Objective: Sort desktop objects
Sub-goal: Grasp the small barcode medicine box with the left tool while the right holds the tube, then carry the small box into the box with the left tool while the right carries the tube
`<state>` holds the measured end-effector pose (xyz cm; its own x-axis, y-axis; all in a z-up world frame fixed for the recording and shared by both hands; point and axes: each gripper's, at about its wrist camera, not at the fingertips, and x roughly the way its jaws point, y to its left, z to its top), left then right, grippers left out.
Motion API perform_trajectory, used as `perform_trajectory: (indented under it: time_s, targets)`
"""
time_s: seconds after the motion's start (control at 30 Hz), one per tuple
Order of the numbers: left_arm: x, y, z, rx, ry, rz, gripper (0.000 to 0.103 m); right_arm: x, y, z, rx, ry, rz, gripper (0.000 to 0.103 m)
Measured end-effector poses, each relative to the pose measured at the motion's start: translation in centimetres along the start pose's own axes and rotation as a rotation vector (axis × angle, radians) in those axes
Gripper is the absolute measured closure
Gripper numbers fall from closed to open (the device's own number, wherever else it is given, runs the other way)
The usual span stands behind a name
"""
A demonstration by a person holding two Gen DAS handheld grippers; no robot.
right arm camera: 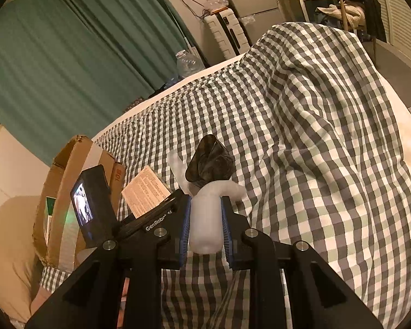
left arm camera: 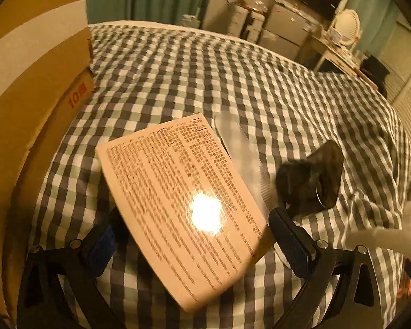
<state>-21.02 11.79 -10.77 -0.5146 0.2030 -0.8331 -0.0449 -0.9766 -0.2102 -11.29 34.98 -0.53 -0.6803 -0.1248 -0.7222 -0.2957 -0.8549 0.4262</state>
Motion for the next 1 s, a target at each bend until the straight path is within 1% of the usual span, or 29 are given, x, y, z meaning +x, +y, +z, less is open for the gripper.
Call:
perform_trajectory:
  time_s: [0.07,0.13,0.2,0.27,0.33,0.4,0.47,0.5,0.53,0.57,0.6,0.63,0.67,0.77,0.8,0.83,0.87,0.9,0.93,1.0]
  targets:
    - [0.2,0.2,0.2,0.019,0.016,-0.020,0.000,0.3,0.0,0.1,-0.003,0.005,-0.005,0.083]
    - [0.4,0.4,0.2,0.023,0.016,-0.030,0.001,0.5,0.1,0.1,-0.005,0.009,-0.011,0.082]
    - [0.3,0.1,0.4,0.062,0.007,-0.016,0.005,0.6,0.1,0.1,-0.009,0.010,-0.017,0.082]
    - [-0.3,-0.2,0.3,0.109,-0.001,-0.033,0.008,0.8,0.1,0.0,-0.010,0.015,-0.020,0.082]
    - [-0.9,-0.2,0.1,0.118,-0.012,-0.046,0.011,0.8,0.0,0.1,-0.012,0.015,-0.020,0.082]
    - [-2.3,-0.3,-0.9,0.137,-0.059,-0.045,0.014,0.4,0.1,0.0,-0.018,0.002,-0.013,0.082]
    - [-4.4,-0.4,-2.3,0.187,-0.123,-0.055,0.019,0.1,0.5,0.0,-0.032,-0.008,-0.003,0.082]
    - [-5.1,-0.6,-2.8,0.209,-0.142,-0.056,0.021,0.0,0.8,-0.1,-0.040,-0.008,-0.003,0.082]
    - [-6.0,-0.7,-3.4,0.230,-0.158,-0.057,0.040,-0.2,1.2,-0.3,-0.052,-0.013,-0.009,0.082]
    - [-6.7,-0.7,-3.8,0.243,-0.175,-0.068,0.053,-0.4,1.6,-0.4,-0.061,-0.018,-0.012,0.082]
    - [-7.0,-0.7,-4.0,0.250,-0.159,-0.095,0.056,-0.6,2.0,-0.6,-0.071,-0.022,-0.012,0.082]
    - [-7.0,-0.5,-4.2,0.249,-0.134,-0.125,0.056,-0.8,2.4,-0.8,-0.078,-0.026,-0.012,0.082]
    - [-7.0,-0.2,-4.1,0.244,-0.116,-0.139,0.057,-0.9,2.6,-1.0,-0.080,-0.027,-0.012,0.082]
    - [-7.0,1.1,-4.3,0.223,-0.096,-0.161,0.057,-0.7,3.0,-1.6,-0.076,-0.014,-0.016,0.082]
    - [-7.1,1.6,-4.5,0.204,-0.085,-0.168,0.054,-0.5,3.1,-1.8,-0.074,-0.010,-0.019,0.082]
    - [-6.9,2.0,-4.4,0.180,-0.072,-0.169,0.046,-0.4,3.2,-1.9,-0.075,-0.006,-0.020,0.082]
    - [-6.6,2.0,-4.5,0.178,-0.056,-0.157,0.037,-0.3,3.2,-1.9,-0.077,-0.004,-0.022,0.082]
    - [-6.1,1.9,-4.5,0.187,-0.034,-0.130,0.016,-0.1,3.4,-2.0,-0.083,0.000,-0.030,0.082]
    - [-5.6,1.9,-4.8,0.203,-0.011,-0.104,0.010,0.0,3.5,-2.0,-0.088,0.004,-0.036,0.082]
    - [-4.4,1.8,-5.5,0.245,0.010,-0.095,0.010,0.3,3.4,-2.1,-0.093,0.011,-0.040,0.082]
